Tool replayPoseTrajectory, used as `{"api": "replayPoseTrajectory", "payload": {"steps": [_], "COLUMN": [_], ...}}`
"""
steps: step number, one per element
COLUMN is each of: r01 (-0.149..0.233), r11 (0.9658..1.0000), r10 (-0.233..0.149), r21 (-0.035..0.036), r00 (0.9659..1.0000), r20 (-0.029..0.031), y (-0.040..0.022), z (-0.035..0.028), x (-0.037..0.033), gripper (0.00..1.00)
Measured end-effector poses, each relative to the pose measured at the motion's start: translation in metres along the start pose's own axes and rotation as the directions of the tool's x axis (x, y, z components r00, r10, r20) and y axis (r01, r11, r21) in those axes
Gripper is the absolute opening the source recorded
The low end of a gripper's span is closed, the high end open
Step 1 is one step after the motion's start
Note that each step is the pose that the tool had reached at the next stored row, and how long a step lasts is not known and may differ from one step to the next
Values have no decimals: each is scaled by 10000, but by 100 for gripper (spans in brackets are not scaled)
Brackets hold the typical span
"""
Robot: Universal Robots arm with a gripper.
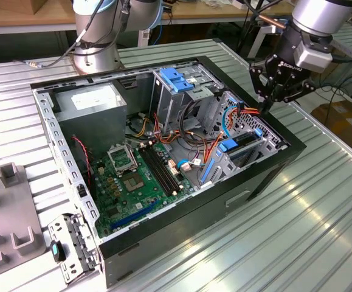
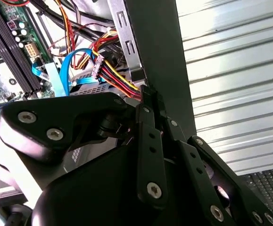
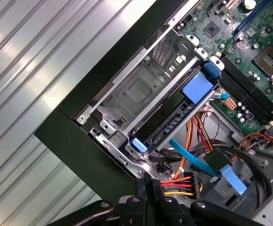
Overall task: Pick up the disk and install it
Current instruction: 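Insert the first disk wire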
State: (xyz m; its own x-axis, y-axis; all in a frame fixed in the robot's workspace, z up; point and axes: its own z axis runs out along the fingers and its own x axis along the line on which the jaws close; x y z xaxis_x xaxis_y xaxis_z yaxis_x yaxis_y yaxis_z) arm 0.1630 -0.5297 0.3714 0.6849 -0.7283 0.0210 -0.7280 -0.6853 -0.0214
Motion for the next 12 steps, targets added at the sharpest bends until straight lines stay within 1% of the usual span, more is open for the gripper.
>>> {"api": "replayPoseTrajectory", "payload": {"steps": [3,5,8,9,12], "r01": [-307,-576,-1018,-1097,-1161], "r11": [9995,9983,9948,9940,9932], "r10": [307,576,1018,1097,1161], "r21": [-7,-12,-20,-22,-23], "r00": [9995,9983,9948,9940,9932], "r20": [-7,-13,-22,-25,-26], "y": [1,1,1,3,26], "z": [0,0,0,0,-1], "x": [-1,-1,-1,-2,-24], "gripper": [16,16,16,16,16]}}
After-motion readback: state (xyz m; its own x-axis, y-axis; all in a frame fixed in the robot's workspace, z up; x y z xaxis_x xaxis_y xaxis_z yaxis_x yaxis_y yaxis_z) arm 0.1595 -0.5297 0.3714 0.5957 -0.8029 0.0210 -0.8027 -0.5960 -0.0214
